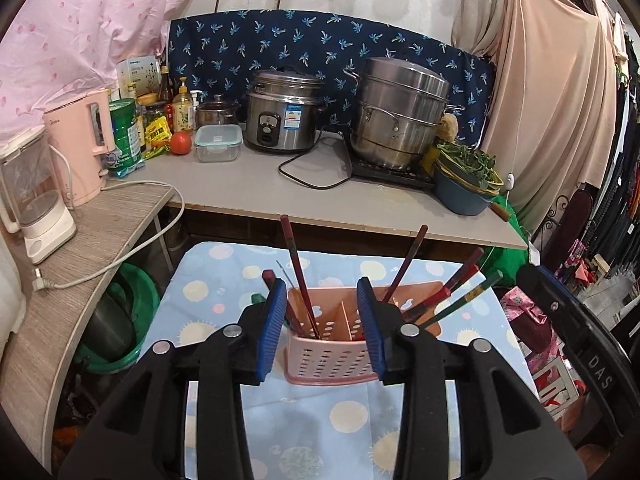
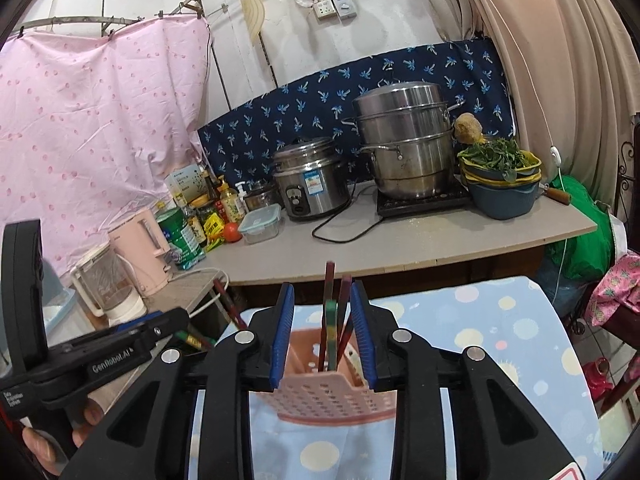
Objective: Organize utensils
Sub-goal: 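Open both tools to release the chopstick and spoon in the holder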
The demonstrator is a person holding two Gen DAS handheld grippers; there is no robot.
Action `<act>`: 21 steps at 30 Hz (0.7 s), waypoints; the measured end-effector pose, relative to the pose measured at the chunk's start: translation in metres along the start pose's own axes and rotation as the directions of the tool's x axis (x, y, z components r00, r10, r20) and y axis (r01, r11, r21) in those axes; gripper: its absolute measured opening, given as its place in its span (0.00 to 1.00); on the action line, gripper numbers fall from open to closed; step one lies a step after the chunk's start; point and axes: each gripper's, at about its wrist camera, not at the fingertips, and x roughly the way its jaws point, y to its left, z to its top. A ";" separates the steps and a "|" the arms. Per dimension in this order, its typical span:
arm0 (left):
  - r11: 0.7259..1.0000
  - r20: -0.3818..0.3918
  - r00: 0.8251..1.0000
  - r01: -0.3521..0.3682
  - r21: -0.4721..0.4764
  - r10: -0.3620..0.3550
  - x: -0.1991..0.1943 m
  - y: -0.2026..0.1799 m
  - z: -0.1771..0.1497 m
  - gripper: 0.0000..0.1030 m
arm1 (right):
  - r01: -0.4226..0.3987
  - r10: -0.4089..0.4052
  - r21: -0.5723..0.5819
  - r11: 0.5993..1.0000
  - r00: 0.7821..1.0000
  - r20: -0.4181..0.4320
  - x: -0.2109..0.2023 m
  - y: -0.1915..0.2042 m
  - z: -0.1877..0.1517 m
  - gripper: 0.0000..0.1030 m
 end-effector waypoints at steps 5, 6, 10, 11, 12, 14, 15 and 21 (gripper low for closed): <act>1.000 -0.001 1.000 -0.010 0.010 0.010 -0.014 -0.002 -0.011 0.34 | 0.017 -0.018 -0.011 1.000 0.999 -0.040 -0.012 0.002 -0.016 0.29; 1.000 -0.001 1.000 -0.017 0.015 0.017 -0.017 -0.003 -0.015 0.34 | 0.019 -0.019 -0.013 1.000 0.999 -0.048 -0.015 0.003 -0.019 0.29; 0.998 -0.004 0.999 -0.042 0.036 0.043 -0.028 -0.009 -0.027 0.34 | 0.027 -0.029 -0.021 0.999 0.996 -0.079 -0.025 0.004 -0.034 0.29; 0.998 -0.004 0.999 -0.046 0.041 0.046 -0.030 -0.011 -0.030 0.34 | 0.030 -0.032 -0.024 0.999 0.996 -0.086 -0.028 0.005 -0.038 0.29; 0.997 -0.006 0.999 -0.054 0.048 0.054 -0.033 -0.012 -0.033 0.34 | 0.032 -0.035 -0.028 0.999 0.995 -0.093 -0.030 0.006 -0.042 0.29; 0.996 -0.005 0.998 -0.069 0.062 0.069 -0.038 -0.016 -0.039 0.34 | 0.034 -0.038 -0.039 0.999 0.994 -0.107 -0.034 0.008 -0.050 0.29; 0.995 -0.006 0.997 -0.075 0.069 0.076 -0.041 -0.017 -0.043 0.34 | 0.039 -0.044 -0.045 0.998 0.993 -0.113 -0.036 0.008 -0.054 0.29; 0.990 0.000 0.994 -0.112 0.091 0.112 -0.053 -0.020 -0.061 0.45 | 0.054 -0.065 -0.073 0.996 0.987 -0.148 -0.049 0.016 -0.074 0.29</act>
